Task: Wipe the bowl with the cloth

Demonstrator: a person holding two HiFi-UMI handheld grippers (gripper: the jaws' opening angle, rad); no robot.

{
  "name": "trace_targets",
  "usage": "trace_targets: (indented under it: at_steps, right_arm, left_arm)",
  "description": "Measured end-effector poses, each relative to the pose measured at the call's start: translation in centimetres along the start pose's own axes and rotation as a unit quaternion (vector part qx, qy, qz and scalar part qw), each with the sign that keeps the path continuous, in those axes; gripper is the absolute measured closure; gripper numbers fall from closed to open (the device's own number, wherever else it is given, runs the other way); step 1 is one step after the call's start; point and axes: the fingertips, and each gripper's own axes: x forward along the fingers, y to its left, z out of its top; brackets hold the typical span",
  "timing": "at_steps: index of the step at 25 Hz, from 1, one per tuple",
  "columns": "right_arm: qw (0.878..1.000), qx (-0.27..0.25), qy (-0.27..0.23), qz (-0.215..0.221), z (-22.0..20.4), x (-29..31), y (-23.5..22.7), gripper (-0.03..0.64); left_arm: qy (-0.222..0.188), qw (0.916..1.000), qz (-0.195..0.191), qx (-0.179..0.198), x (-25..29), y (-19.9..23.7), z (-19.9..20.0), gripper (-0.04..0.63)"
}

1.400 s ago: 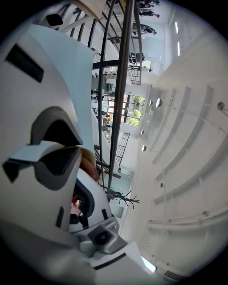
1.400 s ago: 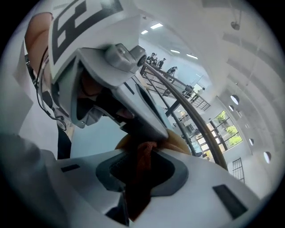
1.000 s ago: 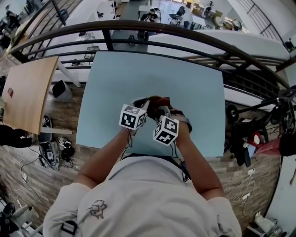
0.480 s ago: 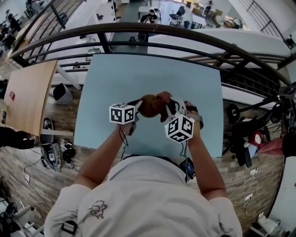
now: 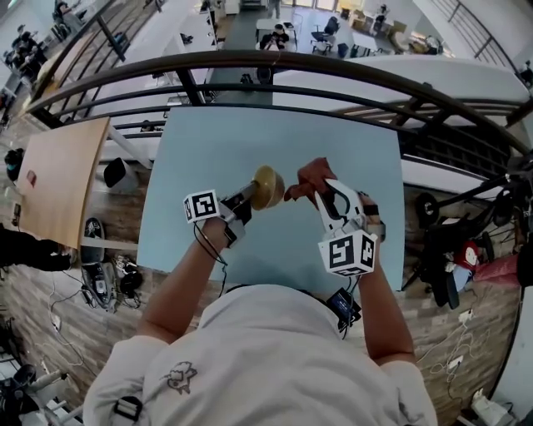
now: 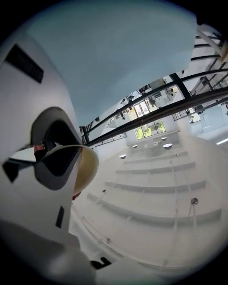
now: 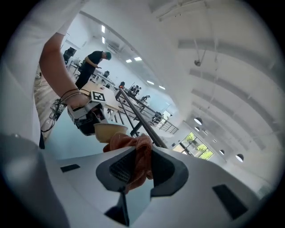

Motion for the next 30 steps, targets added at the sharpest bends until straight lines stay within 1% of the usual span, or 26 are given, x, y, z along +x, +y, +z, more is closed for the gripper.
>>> trace_targets:
  at_steps: [2, 5, 8, 11, 16, 21, 25, 27, 30]
  right_arm:
    - [1.0, 0.01, -0.021, 0.018, 0.6, -0.4, 0.7, 0.522]
    - [0.997, 0.026, -0.063, 0.047, 2.9, -0.9, 2.1, 0.522]
    - [0.992, 0.026, -0.099, 0.068, 5.5, -1.1, 3.7, 0.52]
    - [0.988, 0.035, -0.121, 0.084, 6.3, -1.2, 4.3, 0.522]
    - [0.986, 0.034, -0.13, 0.102, 5.7, -0.9, 4.0, 0.522]
    - [0.979, 0.061, -0.15, 0.124, 5.3, -0.6, 2.5, 0.522]
    - [0.977, 0.089, -0.138, 0.138, 5.0, 1.5, 1.3, 0.523]
    - [0.975, 0.102, -0.129, 0.147, 4.7, 2.7, 1.0, 0.523]
    - [0.974, 0.117, -0.113, 0.16, 4.0, 4.0, 1.2, 0.523]
  left_arm:
    - [-0.004, 0.999, -0.038, -0.024, 0.4, -1.6, -0.3, 0.574]
    - [0.006, 0.9963, -0.08, -0.033, 0.8, -3.9, -0.6, 0.573]
    - [0.024, 0.9938, -0.101, -0.04, 0.9, -5.7, -1.4, 0.574]
    - [0.034, 0.9919, -0.112, -0.049, 1.2, -6.2, -2.3, 0.574]
    - [0.043, 0.991, -0.115, -0.054, 1.7, -5.7, -3.7, 0.572]
    - [0.056, 0.9891, -0.129, -0.043, 2.2, -6.2, -4.6, 0.572]
    - [0.063, 0.9868, -0.146, -0.028, 1.8, -7.0, -4.2, 0.574]
    - [0.064, 0.9846, -0.16, -0.027, 1.6, -7.5, -4.3, 0.574]
    - [0.06, 0.9766, -0.205, -0.026, 1.3, -9.7, -4.4, 0.574]
